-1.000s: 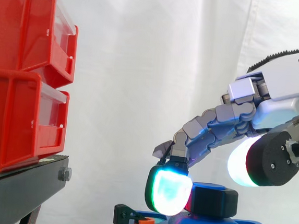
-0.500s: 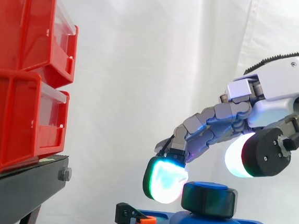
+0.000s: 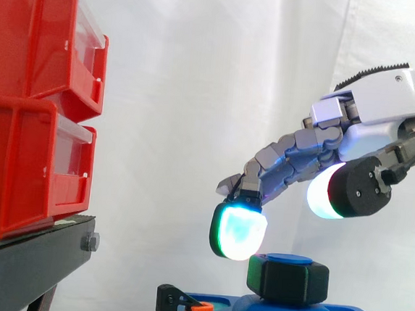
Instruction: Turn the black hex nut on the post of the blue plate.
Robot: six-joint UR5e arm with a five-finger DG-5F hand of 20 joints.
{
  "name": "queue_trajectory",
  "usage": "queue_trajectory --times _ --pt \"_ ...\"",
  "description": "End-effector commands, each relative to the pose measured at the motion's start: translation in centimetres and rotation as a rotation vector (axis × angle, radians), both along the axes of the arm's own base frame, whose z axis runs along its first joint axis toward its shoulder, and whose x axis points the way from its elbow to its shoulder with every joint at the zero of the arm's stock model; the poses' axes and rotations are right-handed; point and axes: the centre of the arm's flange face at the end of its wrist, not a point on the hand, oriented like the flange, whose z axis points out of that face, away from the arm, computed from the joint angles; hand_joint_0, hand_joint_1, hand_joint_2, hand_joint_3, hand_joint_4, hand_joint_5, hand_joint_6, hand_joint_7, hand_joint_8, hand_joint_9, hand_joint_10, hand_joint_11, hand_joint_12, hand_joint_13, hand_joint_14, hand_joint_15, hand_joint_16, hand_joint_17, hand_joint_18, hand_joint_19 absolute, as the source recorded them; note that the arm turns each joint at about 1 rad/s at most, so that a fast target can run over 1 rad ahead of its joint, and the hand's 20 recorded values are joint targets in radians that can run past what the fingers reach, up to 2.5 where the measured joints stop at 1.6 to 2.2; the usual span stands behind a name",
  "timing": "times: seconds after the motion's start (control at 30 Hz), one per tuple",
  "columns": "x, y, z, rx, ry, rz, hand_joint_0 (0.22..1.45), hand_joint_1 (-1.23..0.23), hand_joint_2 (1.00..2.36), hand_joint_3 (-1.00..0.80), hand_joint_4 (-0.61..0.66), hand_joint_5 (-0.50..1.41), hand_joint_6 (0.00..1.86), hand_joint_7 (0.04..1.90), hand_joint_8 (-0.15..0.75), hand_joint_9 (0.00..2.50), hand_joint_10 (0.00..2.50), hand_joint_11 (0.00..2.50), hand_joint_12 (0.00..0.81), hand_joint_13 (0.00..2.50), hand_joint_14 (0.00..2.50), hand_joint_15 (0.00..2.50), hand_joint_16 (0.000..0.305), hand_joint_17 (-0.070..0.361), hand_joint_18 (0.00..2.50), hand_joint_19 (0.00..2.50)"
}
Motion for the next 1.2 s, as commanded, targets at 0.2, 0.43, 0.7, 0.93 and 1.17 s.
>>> queue_trajectory --times 0.2,0.43,0.7,0.93,1.17 --pt "0.5 1.2 1.5 -0.003 -0.013 -0.001 0.48 -0.32 1.00 -0.50 0.22 -0.19 0.50 0.79 0.272 0.37 0.00 0.00 0.372 0.01 0.00 0.00 0.053 0.119 0.00 0.00" --pt "0.8 3.9 0.2 -0.013 -0.004 -0.004 0.46 -0.35 1.00 -0.50 0.21 -0.20 0.50 0.79 0.267 0.32 0.00 0.00 0.378 0.00 0.00 0.00 0.056 0.125 0.00 0.00" --pt "1.6 6.5 -1.4 -0.012 0.007 0.004 0.43 -0.33 1.00 -0.50 0.16 -0.23 0.50 0.73 0.249 0.13 0.00 0.00 0.390 0.00 0.00 0.00 0.063 0.143 0.00 0.00" --pt "2.0 7.7 -1.5 0.001 -0.007 0.016 0.44 -0.14 1.00 -0.50 0.17 -0.23 0.50 0.75 0.227 0.03 0.00 0.00 0.381 0.00 0.00 0.00 0.063 0.142 0.00 0.00" --pt "2.0 7.8 -1.6 0.001 -0.004 0.018 0.45 -0.10 1.00 -0.50 0.23 -0.21 0.50 0.98 0.238 0.05 0.00 0.00 0.375 0.00 0.00 0.00 0.062 0.139 0.00 0.00"
